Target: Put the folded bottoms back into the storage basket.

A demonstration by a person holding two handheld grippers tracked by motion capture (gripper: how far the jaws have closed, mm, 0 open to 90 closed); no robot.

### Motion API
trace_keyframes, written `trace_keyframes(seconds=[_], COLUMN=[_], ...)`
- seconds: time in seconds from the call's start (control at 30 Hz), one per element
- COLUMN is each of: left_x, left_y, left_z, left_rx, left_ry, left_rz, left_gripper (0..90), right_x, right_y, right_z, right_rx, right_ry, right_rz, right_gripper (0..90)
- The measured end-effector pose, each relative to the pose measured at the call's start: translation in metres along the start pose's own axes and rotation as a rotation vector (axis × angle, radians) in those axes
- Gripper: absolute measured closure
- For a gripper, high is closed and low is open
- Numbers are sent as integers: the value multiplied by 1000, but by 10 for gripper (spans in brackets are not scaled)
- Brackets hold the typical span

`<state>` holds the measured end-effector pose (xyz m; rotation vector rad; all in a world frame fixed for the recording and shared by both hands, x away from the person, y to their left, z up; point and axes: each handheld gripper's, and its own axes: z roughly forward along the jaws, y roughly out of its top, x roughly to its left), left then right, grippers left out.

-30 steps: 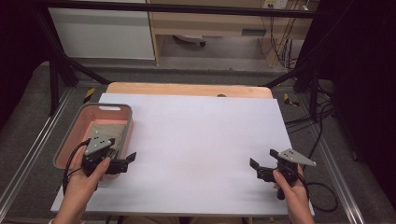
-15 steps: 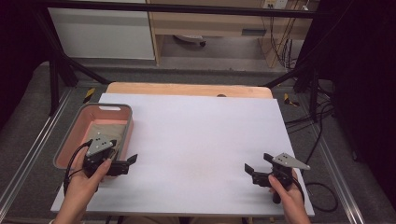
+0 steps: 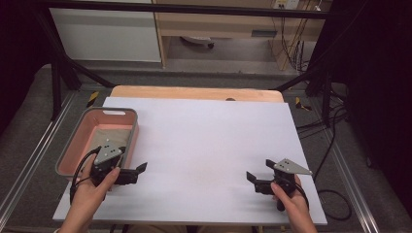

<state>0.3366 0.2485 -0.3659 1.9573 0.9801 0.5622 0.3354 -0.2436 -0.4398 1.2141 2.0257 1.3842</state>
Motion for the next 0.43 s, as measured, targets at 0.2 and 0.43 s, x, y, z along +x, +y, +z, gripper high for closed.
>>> trace_keyframes(seconds=[0.2, 0.43], left_x=[-9, -25], left_y=[1, 0], left_z=[2, 11], left_rx=[7, 24], left_ry=[-25, -69], left_rz=[20, 50], left_gripper=[75, 77], right_x=[3, 8], right_y=[2, 5], right_z=[9, 17], right_rx=[-11, -14], right_ry=[11, 18], right_rz=[-17, -33], right_gripper=[67, 67])
